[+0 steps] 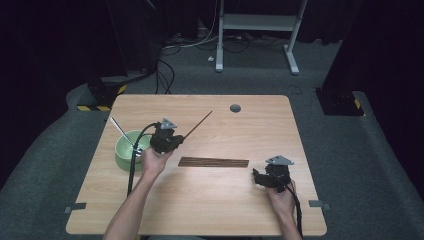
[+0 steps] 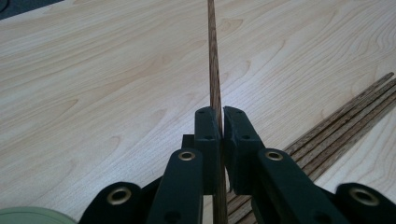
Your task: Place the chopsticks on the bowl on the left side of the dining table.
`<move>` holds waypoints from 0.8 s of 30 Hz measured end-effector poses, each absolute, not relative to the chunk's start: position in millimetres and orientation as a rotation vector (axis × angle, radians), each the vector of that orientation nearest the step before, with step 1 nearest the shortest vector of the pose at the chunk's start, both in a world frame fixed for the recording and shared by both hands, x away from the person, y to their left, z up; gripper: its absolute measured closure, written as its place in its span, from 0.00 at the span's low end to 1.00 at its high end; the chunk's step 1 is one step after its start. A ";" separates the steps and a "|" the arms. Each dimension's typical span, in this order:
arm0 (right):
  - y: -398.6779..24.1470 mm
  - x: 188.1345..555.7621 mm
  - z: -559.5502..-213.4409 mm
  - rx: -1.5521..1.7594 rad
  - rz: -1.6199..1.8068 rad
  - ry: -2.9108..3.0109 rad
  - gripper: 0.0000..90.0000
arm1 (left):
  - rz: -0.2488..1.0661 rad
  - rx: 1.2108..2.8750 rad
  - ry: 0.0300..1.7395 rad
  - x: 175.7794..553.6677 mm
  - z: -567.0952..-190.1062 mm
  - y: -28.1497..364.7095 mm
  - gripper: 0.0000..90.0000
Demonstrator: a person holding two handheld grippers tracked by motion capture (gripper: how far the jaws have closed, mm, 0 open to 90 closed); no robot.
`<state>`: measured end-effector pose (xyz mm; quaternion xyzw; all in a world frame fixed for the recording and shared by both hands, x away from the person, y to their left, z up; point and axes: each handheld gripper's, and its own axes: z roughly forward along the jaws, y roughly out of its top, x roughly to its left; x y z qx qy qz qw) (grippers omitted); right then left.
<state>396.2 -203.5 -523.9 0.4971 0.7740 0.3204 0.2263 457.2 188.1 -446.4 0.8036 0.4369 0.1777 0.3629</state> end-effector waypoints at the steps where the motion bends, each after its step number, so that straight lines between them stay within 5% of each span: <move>1: -203.7 396.3 -523.9 1.370 0.884 2.134 0.25 | 0.458 2.068 1.127 457.1 -446.2 189.1 0.93; 24: -204.5 397.3 -524.1 1.384 0.890 2.137 0.25 | 0.466 2.030 1.133 445.9 -437.6 215.6 0.93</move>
